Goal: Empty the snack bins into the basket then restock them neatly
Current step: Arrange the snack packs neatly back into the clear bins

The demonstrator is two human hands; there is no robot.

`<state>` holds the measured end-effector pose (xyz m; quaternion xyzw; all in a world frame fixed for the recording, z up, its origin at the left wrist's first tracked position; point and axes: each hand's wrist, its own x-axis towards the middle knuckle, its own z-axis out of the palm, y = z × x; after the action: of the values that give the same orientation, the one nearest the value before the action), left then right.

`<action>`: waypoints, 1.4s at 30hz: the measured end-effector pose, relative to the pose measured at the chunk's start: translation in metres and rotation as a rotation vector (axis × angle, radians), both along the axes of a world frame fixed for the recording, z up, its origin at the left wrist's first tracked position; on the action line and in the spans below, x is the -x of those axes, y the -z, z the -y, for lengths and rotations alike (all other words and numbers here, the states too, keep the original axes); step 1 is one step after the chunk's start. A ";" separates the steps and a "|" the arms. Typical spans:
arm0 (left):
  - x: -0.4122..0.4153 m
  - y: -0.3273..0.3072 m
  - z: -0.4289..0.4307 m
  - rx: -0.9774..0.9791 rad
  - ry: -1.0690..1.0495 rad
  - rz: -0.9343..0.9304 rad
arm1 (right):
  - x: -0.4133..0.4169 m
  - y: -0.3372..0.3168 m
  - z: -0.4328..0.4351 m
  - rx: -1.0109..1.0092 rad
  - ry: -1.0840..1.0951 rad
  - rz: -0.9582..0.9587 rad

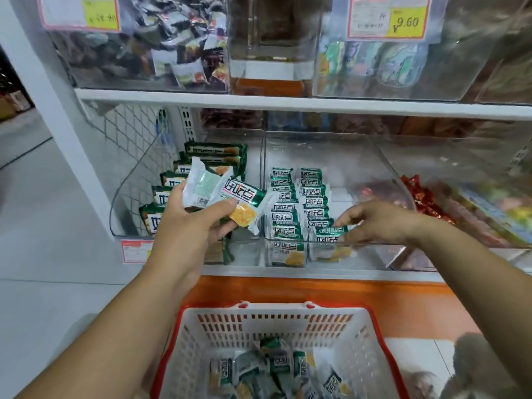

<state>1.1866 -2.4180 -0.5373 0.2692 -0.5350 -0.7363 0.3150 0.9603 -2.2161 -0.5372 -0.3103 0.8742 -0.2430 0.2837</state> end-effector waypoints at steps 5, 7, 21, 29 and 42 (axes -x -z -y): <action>0.001 0.000 -0.004 0.039 0.031 0.023 | 0.017 0.011 0.008 -0.035 0.019 0.107; 0.002 0.001 -0.006 0.051 0.036 0.019 | 0.020 0.012 0.012 -0.160 -0.047 0.082; -0.003 0.007 -0.013 0.076 0.050 0.060 | 0.008 0.022 0.023 -0.195 -0.038 0.041; 0.008 0.008 -0.030 0.014 0.097 0.052 | -0.020 -0.023 0.017 0.138 -0.047 -0.179; 0.027 0.002 -0.046 0.083 0.085 0.068 | -0.019 -0.023 0.001 0.495 0.074 -0.049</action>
<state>1.1599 -2.3719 -0.5394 0.2578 -0.5865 -0.7165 0.2759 0.9798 -2.2170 -0.5142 -0.3438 0.8054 -0.4524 0.1686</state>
